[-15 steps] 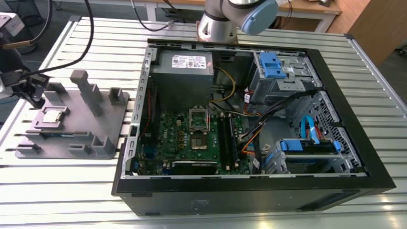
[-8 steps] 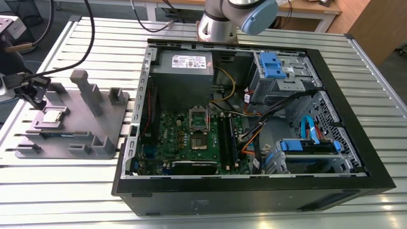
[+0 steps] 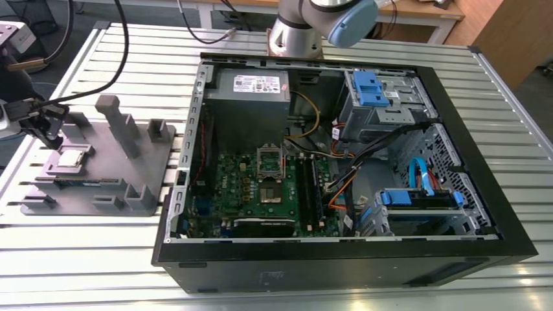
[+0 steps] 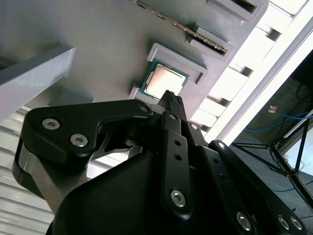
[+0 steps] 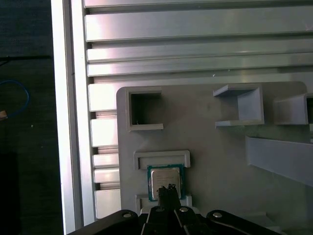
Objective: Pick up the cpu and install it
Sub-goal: 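Pick up the cpu and move it towards the insertion slot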
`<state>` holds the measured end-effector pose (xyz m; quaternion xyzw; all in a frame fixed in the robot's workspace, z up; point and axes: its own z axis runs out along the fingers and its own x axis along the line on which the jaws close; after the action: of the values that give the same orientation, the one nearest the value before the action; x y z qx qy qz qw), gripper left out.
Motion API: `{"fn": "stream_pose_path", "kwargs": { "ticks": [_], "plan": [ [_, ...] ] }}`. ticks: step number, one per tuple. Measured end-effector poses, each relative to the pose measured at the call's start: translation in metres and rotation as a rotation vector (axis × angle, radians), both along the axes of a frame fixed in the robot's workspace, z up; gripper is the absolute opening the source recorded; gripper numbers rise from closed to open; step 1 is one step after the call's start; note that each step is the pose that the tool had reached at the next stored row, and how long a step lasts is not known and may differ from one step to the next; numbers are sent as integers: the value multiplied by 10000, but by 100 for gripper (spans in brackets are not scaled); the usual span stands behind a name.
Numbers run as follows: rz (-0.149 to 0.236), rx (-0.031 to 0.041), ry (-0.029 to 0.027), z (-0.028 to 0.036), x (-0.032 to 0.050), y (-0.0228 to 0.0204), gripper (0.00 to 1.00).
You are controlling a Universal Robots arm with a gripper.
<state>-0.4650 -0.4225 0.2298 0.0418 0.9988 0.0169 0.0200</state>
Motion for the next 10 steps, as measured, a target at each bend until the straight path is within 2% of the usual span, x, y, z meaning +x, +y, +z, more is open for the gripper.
{"fn": "stream_pose_path", "kwargs": {
  "ticks": [4,5,6,8,9,10],
  "plan": [
    [0,0,0,0,0,0,11],
    [0,0,-1,0,0,0,16],
    [0,0,0,-1,0,0,16],
    [0,0,0,-1,0,0,29],
    [0,0,0,-1,0,0,29],
    [0,0,0,-1,0,0,35]
  ]
}}
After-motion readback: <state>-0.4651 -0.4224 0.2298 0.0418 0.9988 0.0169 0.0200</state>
